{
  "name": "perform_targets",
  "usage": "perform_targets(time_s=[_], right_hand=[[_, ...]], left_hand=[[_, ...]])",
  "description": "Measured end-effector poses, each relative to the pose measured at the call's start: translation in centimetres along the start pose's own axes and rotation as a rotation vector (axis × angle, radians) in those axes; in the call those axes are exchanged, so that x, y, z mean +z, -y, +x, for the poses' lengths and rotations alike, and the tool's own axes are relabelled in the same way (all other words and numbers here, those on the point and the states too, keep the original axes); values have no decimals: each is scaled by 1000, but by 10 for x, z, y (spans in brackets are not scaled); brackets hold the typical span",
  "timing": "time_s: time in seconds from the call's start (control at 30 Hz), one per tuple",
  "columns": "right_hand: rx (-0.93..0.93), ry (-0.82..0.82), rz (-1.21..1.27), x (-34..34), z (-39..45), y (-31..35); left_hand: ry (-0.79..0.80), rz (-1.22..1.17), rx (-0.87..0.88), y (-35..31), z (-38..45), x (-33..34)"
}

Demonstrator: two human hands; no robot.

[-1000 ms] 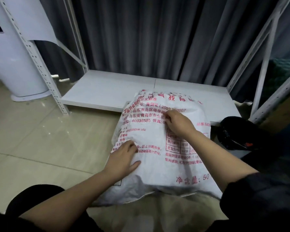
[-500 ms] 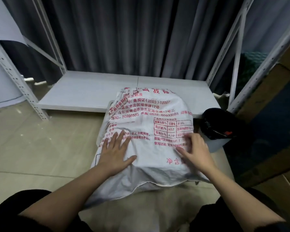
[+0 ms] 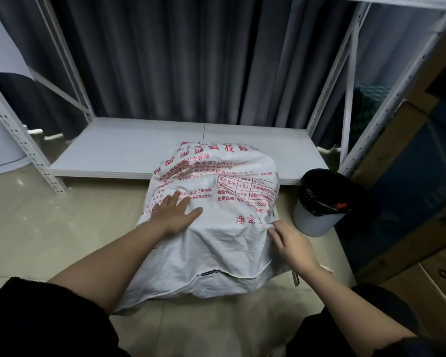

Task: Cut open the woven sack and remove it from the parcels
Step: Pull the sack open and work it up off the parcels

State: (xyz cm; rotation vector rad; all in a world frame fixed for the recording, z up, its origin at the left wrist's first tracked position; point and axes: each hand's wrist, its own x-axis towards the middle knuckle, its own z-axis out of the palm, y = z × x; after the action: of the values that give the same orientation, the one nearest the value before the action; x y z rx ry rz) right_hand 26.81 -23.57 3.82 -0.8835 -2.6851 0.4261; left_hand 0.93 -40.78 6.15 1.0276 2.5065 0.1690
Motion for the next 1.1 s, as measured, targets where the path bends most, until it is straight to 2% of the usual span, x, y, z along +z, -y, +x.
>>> perform_targets(time_s=[0.07, 0.17, 0.3, 0.47, 0.53, 0.6, 0.7, 0.8, 0.87, 1.0, 1.1], right_hand=[[51, -87, 50, -8, 10, 15], [140, -180, 248, -27, 31, 40], [237, -246, 633, -51, 63, 70], [399, -334, 994, -68, 105, 98], [478, -341, 1162, -76, 116, 105], [522, -333, 1277, -85, 124, 106], [504, -364, 1131, -104, 131, 101], [470, -418, 958, -121, 130, 97], [442, -442, 845, -131, 129, 95], [420, -470, 513, -154, 120, 86], [349, -428, 266, -156, 116, 70]], left_hand=[[-49, -153, -21, -1, -8, -1], [-259, -307, 51, 1, -26, -2], [-527, 0, 285, 11, -63, 8], [-647, 302, 538, 26, -102, 28], [-695, 414, 580, 32, -110, 28], [-712, 504, 506, 44, -109, 16], [-671, 521, 284, 63, -99, -13], [-570, 497, 163, 63, -89, -34], [-559, 524, 153, 61, -78, -47], [-599, 634, 264, 47, -65, -86], [-652, 531, 251, 25, -58, -108]])
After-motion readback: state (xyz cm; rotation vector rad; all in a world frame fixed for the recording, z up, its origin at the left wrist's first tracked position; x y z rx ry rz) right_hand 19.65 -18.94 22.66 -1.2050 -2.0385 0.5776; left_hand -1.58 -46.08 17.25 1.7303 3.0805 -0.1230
